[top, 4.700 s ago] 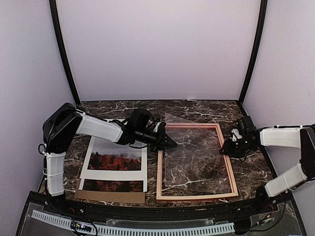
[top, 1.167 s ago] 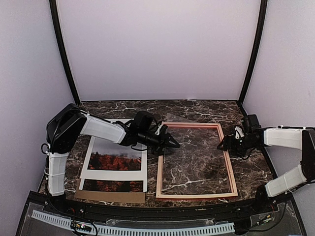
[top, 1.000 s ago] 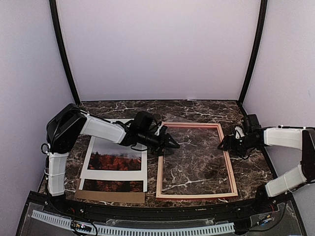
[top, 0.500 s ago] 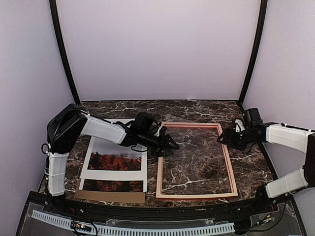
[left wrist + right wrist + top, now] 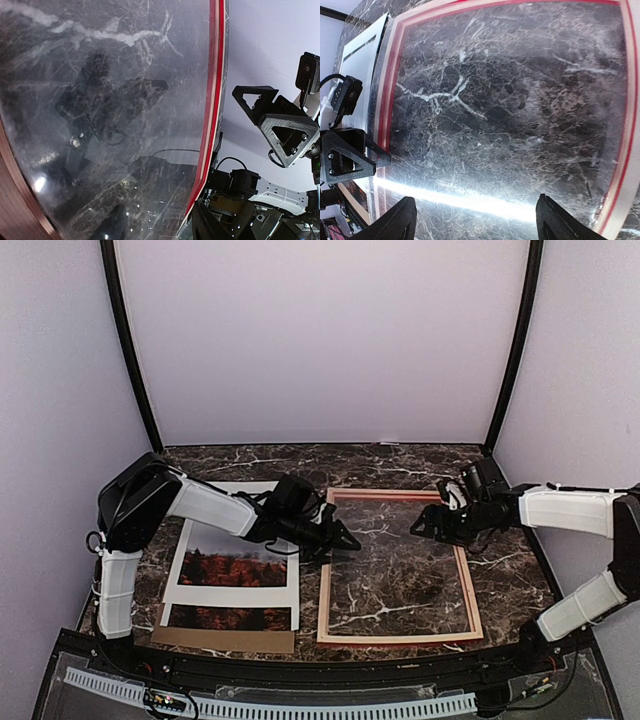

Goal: Put the photo into the frame
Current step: Place the glass panel in the frame body.

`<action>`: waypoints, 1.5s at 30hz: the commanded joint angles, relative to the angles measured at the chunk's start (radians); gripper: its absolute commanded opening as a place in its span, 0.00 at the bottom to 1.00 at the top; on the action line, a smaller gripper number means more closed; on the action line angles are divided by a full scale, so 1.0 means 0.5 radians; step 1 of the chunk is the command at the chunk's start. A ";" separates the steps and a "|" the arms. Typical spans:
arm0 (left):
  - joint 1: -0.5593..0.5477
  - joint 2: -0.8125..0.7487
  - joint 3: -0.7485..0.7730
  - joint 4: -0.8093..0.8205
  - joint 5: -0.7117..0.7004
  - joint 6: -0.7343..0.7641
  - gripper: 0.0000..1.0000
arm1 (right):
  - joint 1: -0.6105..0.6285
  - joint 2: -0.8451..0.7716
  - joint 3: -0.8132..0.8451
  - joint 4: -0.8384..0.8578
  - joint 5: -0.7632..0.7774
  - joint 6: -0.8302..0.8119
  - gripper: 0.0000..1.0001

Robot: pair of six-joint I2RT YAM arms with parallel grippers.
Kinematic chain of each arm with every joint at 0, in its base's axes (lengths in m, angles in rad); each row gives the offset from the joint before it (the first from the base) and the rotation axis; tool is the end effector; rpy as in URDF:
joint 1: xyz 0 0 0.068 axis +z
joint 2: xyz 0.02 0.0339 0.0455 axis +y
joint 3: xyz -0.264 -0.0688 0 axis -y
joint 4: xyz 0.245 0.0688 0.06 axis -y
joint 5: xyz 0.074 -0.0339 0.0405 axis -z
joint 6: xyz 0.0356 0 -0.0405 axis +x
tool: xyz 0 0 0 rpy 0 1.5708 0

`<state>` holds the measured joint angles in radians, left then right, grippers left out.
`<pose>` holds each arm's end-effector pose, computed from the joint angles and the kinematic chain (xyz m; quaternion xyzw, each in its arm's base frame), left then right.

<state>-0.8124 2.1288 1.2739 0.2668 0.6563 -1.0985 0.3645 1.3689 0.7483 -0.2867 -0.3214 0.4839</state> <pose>0.2943 -0.3423 0.1353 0.0315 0.8478 -0.5287 0.0258 0.2461 0.1059 0.1936 0.0037 0.9347 0.2702 0.2307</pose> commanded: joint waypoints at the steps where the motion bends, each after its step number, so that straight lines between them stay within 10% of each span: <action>1: -0.019 -0.001 -0.026 0.002 -0.016 0.030 0.46 | 0.111 0.109 0.077 0.119 -0.053 0.032 0.83; 45: -0.020 -0.194 0.038 -0.406 -0.239 0.359 0.59 | 0.302 0.524 0.111 0.168 -0.045 -0.010 0.83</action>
<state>-0.8196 2.1033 1.2774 0.1577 0.5858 -0.9825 0.5083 1.6215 0.8078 -0.1802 -0.3698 0.4900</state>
